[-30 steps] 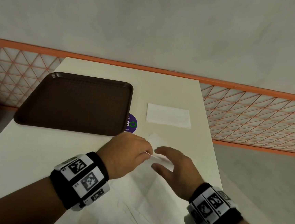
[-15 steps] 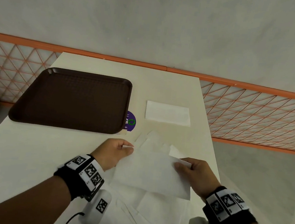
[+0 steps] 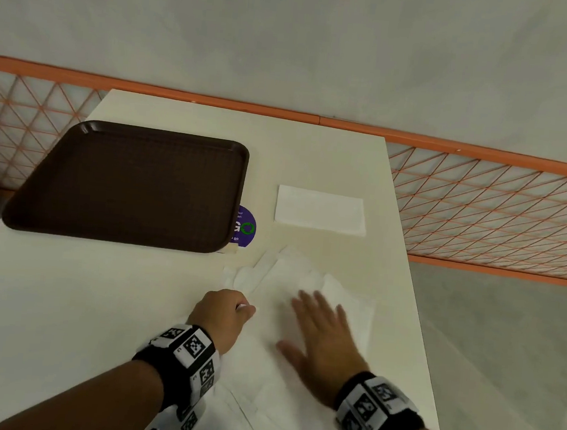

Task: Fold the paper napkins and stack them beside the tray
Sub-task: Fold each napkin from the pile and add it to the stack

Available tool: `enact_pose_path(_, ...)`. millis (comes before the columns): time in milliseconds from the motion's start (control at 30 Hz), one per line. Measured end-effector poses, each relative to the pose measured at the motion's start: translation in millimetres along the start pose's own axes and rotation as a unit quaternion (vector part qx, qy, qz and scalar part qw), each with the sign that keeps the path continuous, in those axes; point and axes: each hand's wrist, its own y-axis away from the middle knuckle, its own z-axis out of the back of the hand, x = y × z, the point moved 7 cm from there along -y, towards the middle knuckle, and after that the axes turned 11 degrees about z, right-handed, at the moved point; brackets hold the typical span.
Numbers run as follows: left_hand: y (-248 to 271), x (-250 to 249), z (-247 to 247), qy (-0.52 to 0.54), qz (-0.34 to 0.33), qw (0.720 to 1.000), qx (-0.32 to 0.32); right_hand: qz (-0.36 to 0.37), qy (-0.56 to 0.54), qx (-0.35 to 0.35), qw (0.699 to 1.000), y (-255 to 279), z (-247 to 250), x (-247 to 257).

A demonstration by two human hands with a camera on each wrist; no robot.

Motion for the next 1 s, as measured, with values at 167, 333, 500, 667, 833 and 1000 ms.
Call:
enact_pose_path(167, 1, -1, 3, 0.003, 0.007, 1.000, -0.007, 0.027, 0.024, 0.073, 0.997, -9, -49, 14)
enact_pose_path(333, -3, 6, 5, 0.023, 0.015, 1.000, 0.000, -0.041, 0.085, 0.103, 0.990, 16, -60, -29)
enact_pose_path(500, -2, 11, 10, 0.050, 0.003, 0.999, 0.007, -0.054, 0.072, 0.104, 0.990, 33, -55, -50)
enact_pose_path(667, 14, -19, 32, 0.081, -0.074, 0.994, 0.024, -0.054, -0.015, 0.042, 0.998, 23, -27, -45)
enact_pose_path(833, 25, -62, 60, 0.128, -0.153, 0.978, 0.067, -0.103, -0.247, -0.084, 0.960, 12, 16, -63)
enact_pose_path(1000, -10, -87, 80, 0.208, -0.127, 0.968, 0.057, -0.174, -0.511, -0.096, 0.836, -1, 38, -101)
